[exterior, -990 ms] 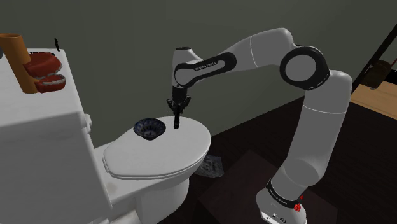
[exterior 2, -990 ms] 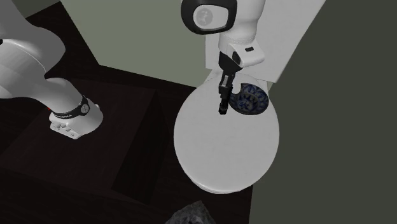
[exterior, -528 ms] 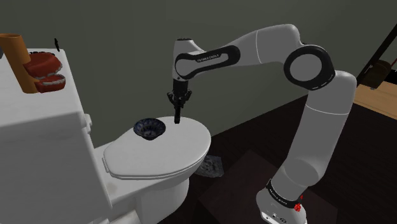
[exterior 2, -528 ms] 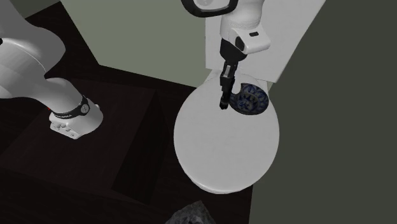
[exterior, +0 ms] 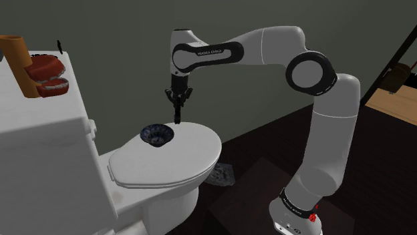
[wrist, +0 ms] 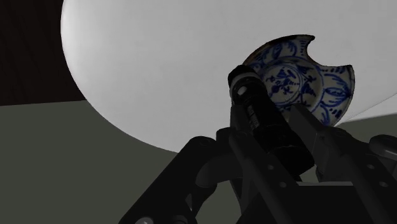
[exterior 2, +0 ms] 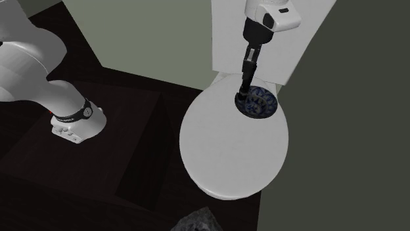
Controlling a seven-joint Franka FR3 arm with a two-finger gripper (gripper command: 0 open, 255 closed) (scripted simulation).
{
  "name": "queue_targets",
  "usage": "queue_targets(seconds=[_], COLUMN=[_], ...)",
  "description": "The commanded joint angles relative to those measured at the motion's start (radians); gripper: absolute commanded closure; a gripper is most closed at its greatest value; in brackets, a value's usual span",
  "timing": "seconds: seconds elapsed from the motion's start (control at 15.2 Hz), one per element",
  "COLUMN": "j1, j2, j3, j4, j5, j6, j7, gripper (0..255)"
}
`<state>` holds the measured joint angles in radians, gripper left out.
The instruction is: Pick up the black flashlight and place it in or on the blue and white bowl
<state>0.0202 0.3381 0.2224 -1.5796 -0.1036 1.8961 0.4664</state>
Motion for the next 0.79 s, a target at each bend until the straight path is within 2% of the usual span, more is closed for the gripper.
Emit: queue_targets(seconds=[0.0, 0.26, 0.4, 0.73], j1=[0.028, 0.099, 0.147, 0.136], j2=[0.076, 0.255, 0.385, 0.364], j3=[0.005, 0.006, 0.001, 0.001], j4=[0.127, 0.444, 0.680, 0.576], j5=[-0.016, -0.049, -0.067, -0.064], j6=[-0.054, -0.196, -0.301, -0.219], j7=[0.027, 0.068, 0.079, 0.085], gripper=[255, 255, 255, 255])
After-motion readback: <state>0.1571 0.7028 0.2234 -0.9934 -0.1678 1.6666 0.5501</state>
